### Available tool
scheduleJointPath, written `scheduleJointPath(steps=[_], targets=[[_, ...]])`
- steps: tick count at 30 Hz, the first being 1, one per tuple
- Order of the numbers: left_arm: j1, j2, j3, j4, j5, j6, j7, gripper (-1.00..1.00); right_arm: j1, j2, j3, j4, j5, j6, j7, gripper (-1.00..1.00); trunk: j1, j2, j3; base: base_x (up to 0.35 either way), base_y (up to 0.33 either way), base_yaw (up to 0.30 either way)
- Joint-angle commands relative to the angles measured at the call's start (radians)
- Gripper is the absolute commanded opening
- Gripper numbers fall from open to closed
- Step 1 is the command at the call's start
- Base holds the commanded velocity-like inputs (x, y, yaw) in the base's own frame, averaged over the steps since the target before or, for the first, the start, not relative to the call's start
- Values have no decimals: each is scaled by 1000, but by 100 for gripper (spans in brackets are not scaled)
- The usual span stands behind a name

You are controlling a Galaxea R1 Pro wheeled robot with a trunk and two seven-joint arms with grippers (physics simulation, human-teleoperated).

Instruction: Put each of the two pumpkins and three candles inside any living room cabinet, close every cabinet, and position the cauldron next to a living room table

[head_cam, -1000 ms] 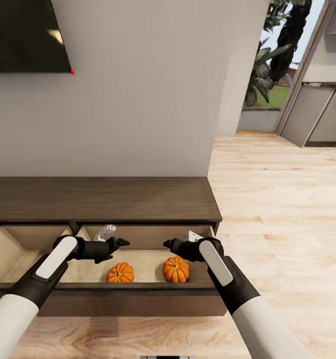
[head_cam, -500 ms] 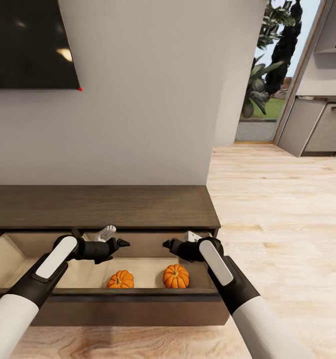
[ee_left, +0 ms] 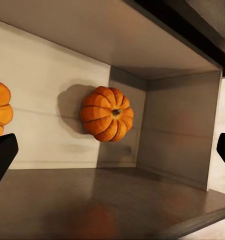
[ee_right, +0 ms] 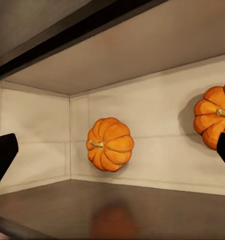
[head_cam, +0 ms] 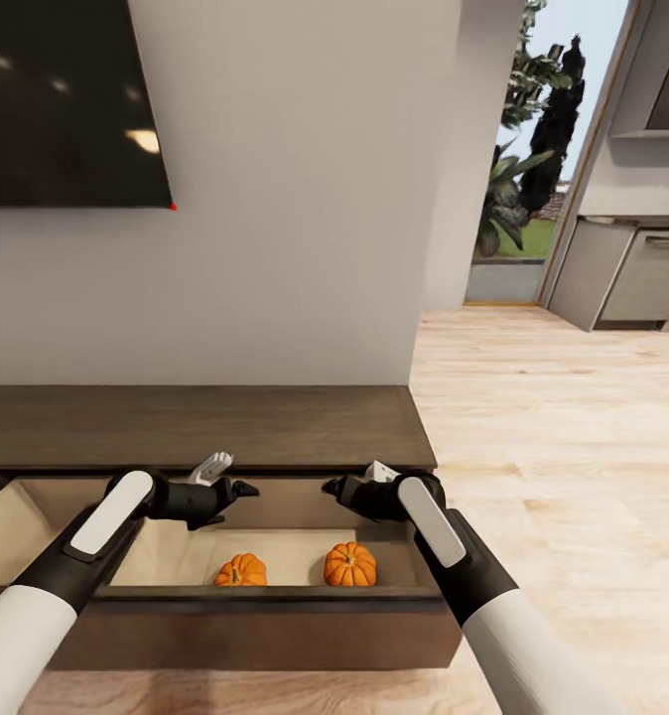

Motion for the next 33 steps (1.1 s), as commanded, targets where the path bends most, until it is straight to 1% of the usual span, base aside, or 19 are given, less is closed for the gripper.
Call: scheduleJointPath(steps=[1, 2, 7, 16, 33], targets=[[-1, 1, -2, -1, 10, 0, 10, 100, -1, 0, 1, -1, -17, 2, -11, 100, -1, 0, 3, 0, 0, 0], [-1, 1, -2, -1, 11, 1, 10, 100, -1, -1, 0, -1, -29, 3, -13, 100, -1, 0, 7, 0, 0, 0], [-1, 0, -2, 1, 12, 7, 11, 100, -2, -2, 0, 0, -47, 6, -15, 100, -3, 1, 26, 0, 0, 0], [-1, 0, -2, 2, 12, 26, 15, 100, -2, -2, -2, 0, -53, 31, -16, 100, -7, 3, 61, 0, 0, 0], [-1, 0, -3, 5, 10, 37, 18, 100, -2, -2, -2, 1, -53, 35, -16, 100, -15, 7, 127, 0, 0, 0]])
